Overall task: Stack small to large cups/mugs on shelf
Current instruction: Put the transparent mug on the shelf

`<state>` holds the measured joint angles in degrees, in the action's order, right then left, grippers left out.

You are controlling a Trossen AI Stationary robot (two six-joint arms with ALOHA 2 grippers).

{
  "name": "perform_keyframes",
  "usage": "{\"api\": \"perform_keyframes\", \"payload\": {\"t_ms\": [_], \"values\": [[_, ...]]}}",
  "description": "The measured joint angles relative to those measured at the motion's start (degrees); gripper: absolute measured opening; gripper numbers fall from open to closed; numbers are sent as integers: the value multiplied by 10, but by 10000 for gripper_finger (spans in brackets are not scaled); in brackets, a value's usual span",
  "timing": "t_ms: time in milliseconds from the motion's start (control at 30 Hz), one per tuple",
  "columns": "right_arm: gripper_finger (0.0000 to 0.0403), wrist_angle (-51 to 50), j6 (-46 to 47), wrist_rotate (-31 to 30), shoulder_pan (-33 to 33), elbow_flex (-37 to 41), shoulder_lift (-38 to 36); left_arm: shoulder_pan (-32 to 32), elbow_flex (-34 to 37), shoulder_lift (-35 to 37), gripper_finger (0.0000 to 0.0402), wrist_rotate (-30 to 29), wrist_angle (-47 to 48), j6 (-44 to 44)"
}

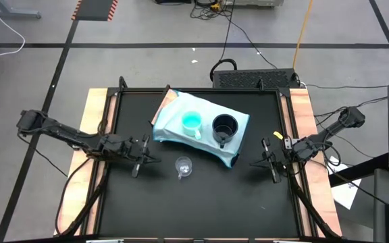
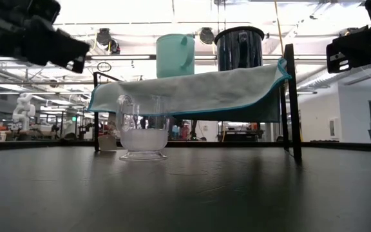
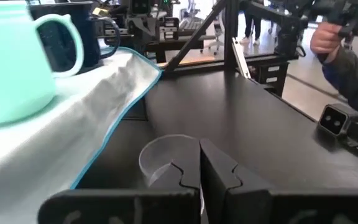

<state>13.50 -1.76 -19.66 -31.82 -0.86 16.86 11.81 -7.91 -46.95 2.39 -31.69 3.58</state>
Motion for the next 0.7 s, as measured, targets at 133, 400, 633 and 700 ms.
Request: {"api": "perform_keyframes", "payload": {"t_ms": [133, 400, 633, 700], "values": [[0, 0, -2, 0, 0, 0, 2, 6, -60, -61, 0, 0, 17, 13], [0, 0, -5, 0, 0, 0, 6, 26, -207, -181, 0, -22, 143, -1], [0, 0, -5, 0, 0, 0, 6, 31, -342, -254, 0, -12, 326, -6], [0, -1, -5, 0, 0, 0, 6, 29, -369, -267, 0, -18, 363, -28]]}}
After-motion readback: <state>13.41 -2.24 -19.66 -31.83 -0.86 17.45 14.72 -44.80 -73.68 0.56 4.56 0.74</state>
